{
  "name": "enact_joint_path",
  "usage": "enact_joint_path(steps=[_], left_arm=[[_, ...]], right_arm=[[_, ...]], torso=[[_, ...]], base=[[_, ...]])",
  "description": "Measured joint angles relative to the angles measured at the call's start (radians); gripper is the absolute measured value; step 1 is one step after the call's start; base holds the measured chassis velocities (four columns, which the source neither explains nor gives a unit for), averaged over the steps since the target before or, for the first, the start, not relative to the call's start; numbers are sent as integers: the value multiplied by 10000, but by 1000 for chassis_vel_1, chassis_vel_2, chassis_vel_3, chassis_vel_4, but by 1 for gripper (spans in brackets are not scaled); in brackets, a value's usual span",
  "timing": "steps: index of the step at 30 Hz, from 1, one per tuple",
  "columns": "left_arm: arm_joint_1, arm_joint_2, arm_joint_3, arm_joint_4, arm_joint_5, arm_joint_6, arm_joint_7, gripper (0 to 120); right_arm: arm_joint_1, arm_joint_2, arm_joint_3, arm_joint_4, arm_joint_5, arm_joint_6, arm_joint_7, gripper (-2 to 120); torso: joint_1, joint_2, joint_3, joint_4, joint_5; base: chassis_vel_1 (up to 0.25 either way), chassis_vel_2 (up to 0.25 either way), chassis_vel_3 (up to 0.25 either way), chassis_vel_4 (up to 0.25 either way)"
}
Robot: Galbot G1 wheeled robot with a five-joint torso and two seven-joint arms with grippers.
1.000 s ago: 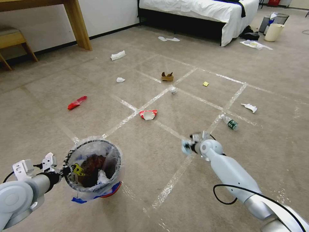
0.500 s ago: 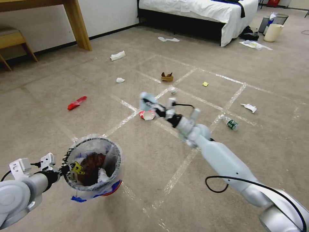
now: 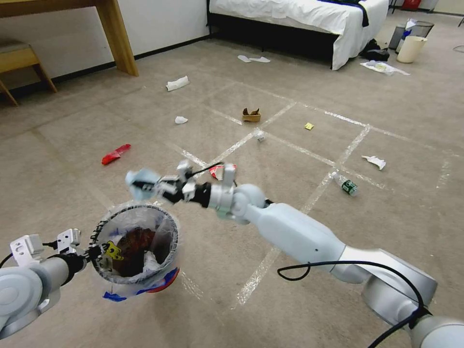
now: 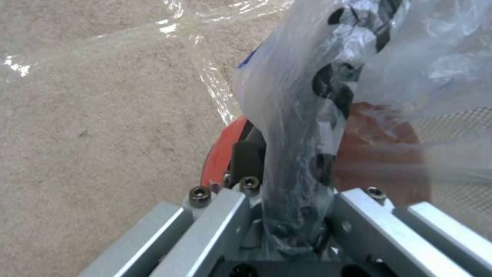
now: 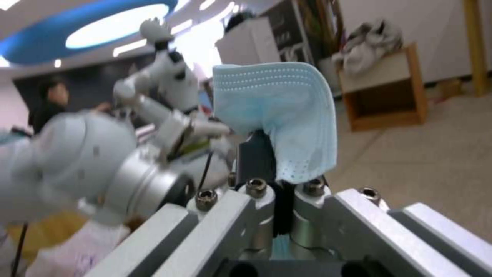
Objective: Pick up the trash bin and place the garbage on the floor into it.
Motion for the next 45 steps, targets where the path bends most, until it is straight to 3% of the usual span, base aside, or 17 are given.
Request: enact_joint_path(steps=[12,36,40,45], left_arm=[[14,-47,12,-42,22,1,-82,1],[58,-107,57,-102,55,-9,-95,1],[16,-173,81,-83,77,-11,-87,1],[6,-224,80,-109,77,-10,-31,1]], right_arm=[[-105,-149,-628,-258,-1464,356,-227,1],[-161,-209,-774,-146,-1986,531,446,90],[-312,-198,-408,-20,-1861,724,534,99],[-715,-271,656,329,-1619,831,927,100]], torso=[[0,0,0,-1,3],[0,0,-1,0,3],[1,0,0,1,3],[1,0,0,2,3]], base=[[0,0,0,0],[0,0,0,0],[0,0,0,0],[0,0,0,0]])
